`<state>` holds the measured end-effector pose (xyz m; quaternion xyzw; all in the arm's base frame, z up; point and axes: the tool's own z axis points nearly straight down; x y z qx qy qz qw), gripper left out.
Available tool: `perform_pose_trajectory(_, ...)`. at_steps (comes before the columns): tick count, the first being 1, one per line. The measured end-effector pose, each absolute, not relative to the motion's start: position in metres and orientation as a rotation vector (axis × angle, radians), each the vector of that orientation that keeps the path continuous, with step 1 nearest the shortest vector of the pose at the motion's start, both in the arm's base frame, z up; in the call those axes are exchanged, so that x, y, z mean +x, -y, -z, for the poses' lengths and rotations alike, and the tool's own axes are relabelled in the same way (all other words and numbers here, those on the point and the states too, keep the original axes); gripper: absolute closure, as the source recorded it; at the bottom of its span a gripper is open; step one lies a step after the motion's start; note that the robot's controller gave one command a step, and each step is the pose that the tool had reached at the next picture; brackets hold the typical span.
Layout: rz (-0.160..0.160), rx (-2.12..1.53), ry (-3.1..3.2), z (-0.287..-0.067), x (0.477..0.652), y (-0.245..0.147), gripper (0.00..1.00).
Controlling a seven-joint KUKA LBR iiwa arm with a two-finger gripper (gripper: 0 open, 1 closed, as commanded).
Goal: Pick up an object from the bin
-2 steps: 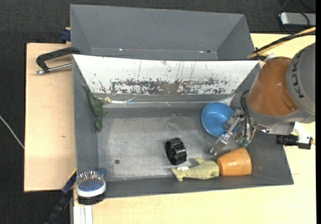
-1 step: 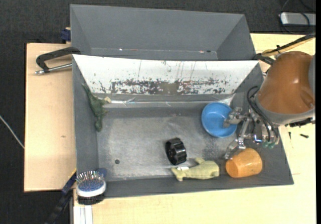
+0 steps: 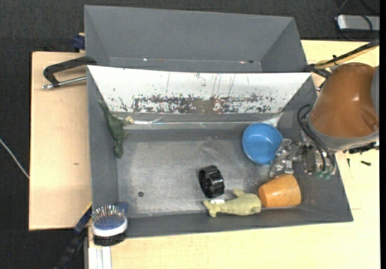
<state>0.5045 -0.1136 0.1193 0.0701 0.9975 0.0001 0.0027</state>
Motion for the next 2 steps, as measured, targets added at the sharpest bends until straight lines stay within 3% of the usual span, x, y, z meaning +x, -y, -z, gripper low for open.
perform_pose_trajectory(1, -0.001, 0.222, -3.104, -0.124, 0.511, 0.113, 0.00)
perform_pose_trajectory(2, -0.002, 0.477, -3.101, -0.078, 0.533, 0.102, 0.00)
